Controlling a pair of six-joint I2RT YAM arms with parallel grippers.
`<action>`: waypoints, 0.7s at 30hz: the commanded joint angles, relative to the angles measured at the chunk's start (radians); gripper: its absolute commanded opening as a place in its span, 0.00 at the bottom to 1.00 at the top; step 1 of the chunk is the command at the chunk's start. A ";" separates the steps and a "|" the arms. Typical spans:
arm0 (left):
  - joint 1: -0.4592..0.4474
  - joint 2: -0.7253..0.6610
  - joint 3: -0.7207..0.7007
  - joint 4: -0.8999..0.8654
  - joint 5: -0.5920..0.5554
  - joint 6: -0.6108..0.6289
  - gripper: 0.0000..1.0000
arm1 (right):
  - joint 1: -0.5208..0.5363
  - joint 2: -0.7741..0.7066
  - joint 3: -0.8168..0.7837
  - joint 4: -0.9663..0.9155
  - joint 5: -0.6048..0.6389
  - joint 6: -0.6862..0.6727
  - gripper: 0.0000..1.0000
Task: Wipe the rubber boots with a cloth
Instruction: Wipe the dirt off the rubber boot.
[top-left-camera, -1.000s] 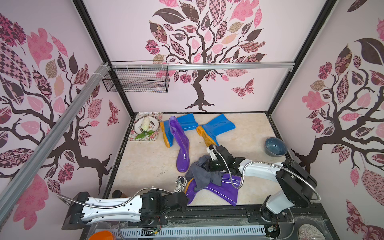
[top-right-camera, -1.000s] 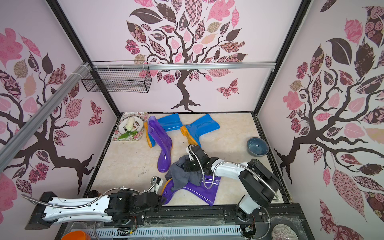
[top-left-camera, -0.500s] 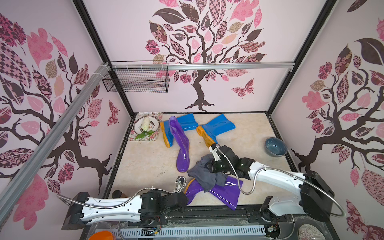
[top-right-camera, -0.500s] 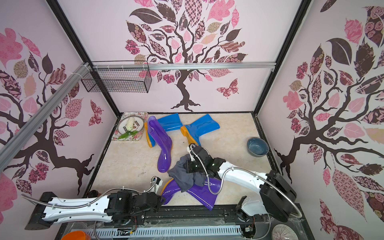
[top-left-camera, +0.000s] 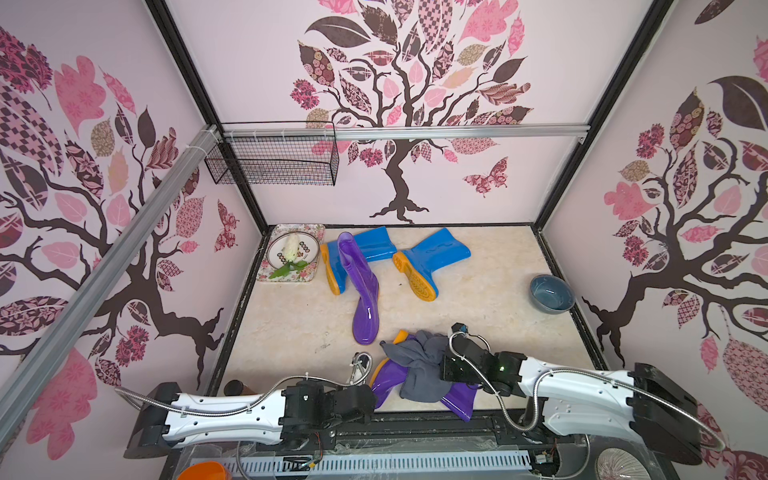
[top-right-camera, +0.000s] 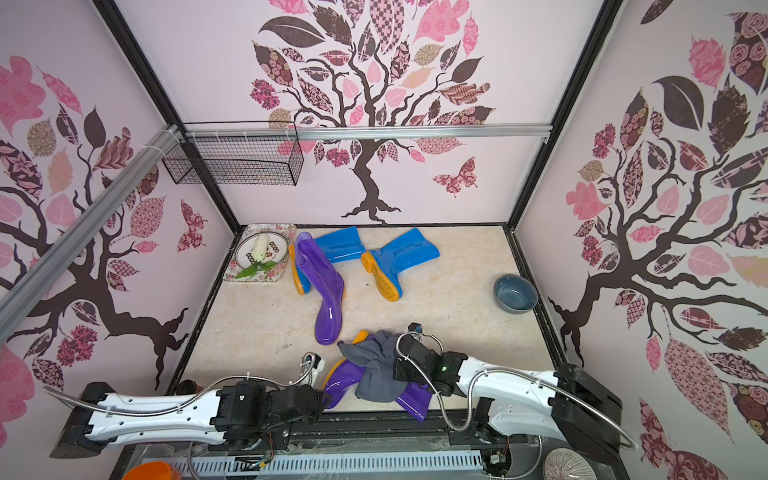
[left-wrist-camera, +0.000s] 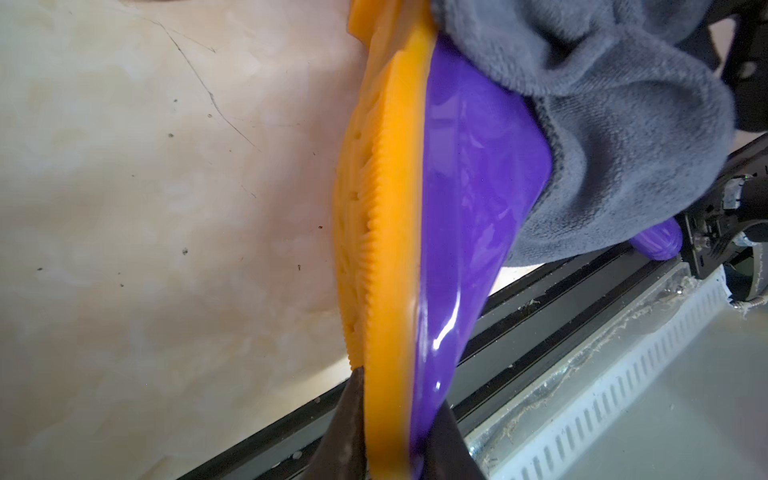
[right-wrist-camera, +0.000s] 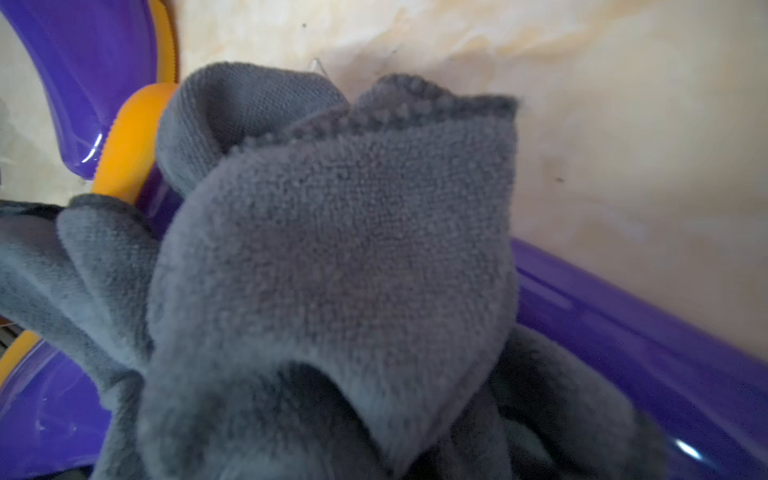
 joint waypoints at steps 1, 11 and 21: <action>0.007 0.014 0.031 -0.036 -0.096 -0.046 0.19 | -0.002 -0.060 0.003 -0.403 0.116 0.264 0.00; 0.009 -0.030 0.010 -0.085 -0.201 -0.131 0.19 | 0.017 -0.281 0.000 -0.645 0.060 0.245 0.00; 0.008 -0.069 -0.007 -0.087 -0.197 -0.118 0.19 | 0.151 0.046 0.106 -0.154 -0.051 0.129 0.00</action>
